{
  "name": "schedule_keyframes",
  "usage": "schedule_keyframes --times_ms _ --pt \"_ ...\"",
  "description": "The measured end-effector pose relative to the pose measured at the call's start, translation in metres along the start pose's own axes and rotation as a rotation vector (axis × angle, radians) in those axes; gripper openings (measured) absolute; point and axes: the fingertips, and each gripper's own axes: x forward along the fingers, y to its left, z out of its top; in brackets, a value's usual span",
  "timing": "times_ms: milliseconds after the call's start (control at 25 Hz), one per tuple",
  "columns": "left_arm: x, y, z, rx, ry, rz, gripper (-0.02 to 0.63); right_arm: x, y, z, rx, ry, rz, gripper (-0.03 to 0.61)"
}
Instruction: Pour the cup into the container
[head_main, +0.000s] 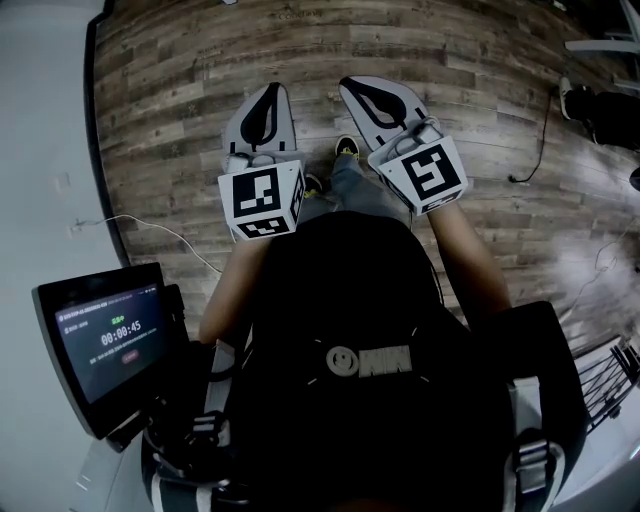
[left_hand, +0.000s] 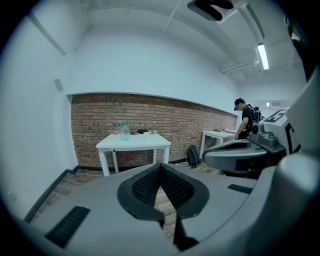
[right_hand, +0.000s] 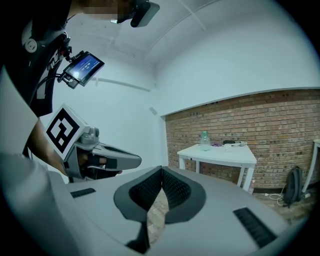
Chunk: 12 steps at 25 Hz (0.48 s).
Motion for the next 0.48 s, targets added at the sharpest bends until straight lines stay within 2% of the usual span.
schedule_keyframes --times_ms 200,480 --pt "-0.039 -0.014 -0.003 0.005 -0.034 -0.050 0.000 -0.013 0.043 0.004 -0.005 -0.001 -0.014 0.008" --pt "-0.139 -0.048 -0.012 0.036 -0.115 -0.098 0.000 -0.072 0.135 0.005 -0.045 -0.025 -0.045 0.008"
